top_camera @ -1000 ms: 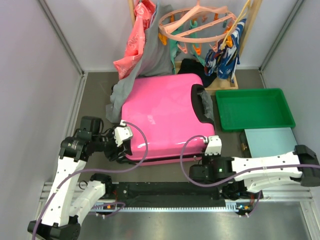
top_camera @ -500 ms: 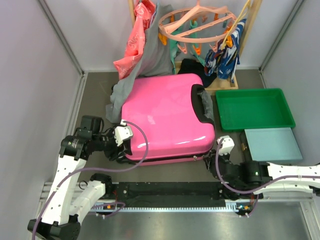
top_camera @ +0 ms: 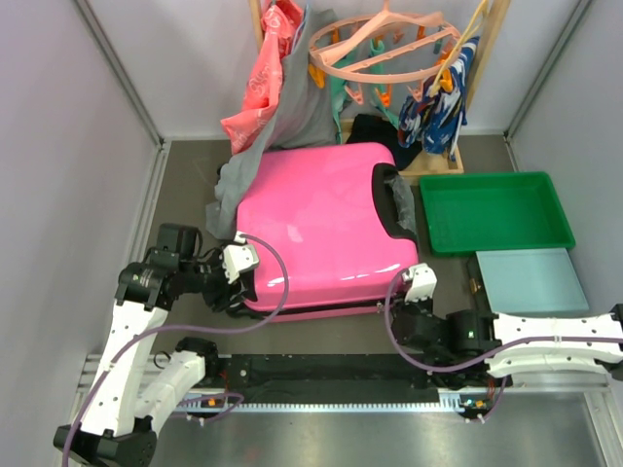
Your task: Open, take out, and arrange the luggage
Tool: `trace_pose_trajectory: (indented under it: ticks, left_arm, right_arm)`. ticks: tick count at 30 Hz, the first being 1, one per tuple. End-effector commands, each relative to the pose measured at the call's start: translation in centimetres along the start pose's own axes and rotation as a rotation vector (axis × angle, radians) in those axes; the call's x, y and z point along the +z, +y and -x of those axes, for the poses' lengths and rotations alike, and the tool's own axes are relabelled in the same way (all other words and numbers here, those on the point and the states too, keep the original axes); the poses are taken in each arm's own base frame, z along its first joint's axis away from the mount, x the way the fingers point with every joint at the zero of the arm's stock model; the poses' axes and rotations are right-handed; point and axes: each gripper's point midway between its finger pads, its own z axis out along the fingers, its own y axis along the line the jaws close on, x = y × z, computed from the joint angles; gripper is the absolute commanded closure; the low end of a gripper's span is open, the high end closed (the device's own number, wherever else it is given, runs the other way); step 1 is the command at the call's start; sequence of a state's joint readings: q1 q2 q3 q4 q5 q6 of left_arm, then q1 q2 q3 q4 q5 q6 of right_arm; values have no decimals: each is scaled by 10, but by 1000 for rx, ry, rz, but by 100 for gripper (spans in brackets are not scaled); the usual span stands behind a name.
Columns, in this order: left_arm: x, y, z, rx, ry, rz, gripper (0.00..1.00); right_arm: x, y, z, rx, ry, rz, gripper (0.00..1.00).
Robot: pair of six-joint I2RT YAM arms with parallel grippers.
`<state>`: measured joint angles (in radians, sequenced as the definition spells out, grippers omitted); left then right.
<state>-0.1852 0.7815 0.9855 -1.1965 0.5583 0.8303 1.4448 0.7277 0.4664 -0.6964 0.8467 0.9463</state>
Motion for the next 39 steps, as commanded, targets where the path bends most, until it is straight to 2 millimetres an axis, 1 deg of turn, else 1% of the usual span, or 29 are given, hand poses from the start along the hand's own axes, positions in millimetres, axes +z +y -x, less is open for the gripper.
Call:
trace_pose_trajectory:
  ticks: [1,4,7,10,13,14,17,19,20,23,24,25,26,27,28,30,32,36,37,38,39]
  left_arm:
    - [-22,40,52,84,-164,179,100]
    - [-21,40,51,82,-160,177,100]
    - [-22,40,52,83,-162,179,100]
    - [-23,40,53,87,-163,181,100]
    - [-23,40,52,85,-160,181,100]
    - [-24,40,52,86,-161,184,100]
    - [-24,40,52,85,-161,182,100]
    - [-25,41,54,82,-164,192,100]
    - [-26,44,54,76,-164,202,100]
    - [-30,57,51,23,-140,276,100]
    - [-30,59,48,8,-126,290,100]
    - [-32,66,41,-4,-91,333,100]
    - [-33,68,38,-6,-79,350,100]
    - [-35,71,34,-8,-63,373,100]
    - [-36,76,28,-15,-38,408,100]
    - [-40,80,23,-8,-17,444,100]
    - [-44,86,18,1,10,486,100]
    - [-50,94,13,22,39,541,100]
    - [-50,93,13,24,38,540,100]
    - [-50,93,15,29,30,542,100]
    - [-50,93,14,29,29,541,100]
  right_arm:
    - [-7,12,34,125,-95,45,71]
    - [-10,18,38,125,-100,88,72]
    - [-11,17,41,119,-100,79,73]
    - [-9,19,41,109,-95,65,75]
    - [-7,19,37,106,-81,50,81]
    - [-6,16,34,99,-74,30,87]
    - [-5,7,33,140,-79,-10,97]
    - [-4,2,33,160,-78,-28,99]
    - [-4,0,34,165,-78,-38,100]
    - [-7,-19,31,170,-39,-142,100]
    - [-10,-34,29,172,-2,-220,100]
    - [-11,-40,28,166,19,-254,100]
    - [-14,-46,26,153,46,-289,100]
    - [-17,-46,32,172,52,-305,100]
    - [-18,-52,30,130,75,-341,100]
    - [-20,-48,33,94,119,-341,100]
    - [-16,-49,29,48,181,-354,100]
    - [-9,-45,32,39,182,-342,100]
    - [-7,-42,35,42,167,-318,100]
    - [-2,-23,44,48,134,-216,100]
    - [1,-16,42,30,132,-165,100]
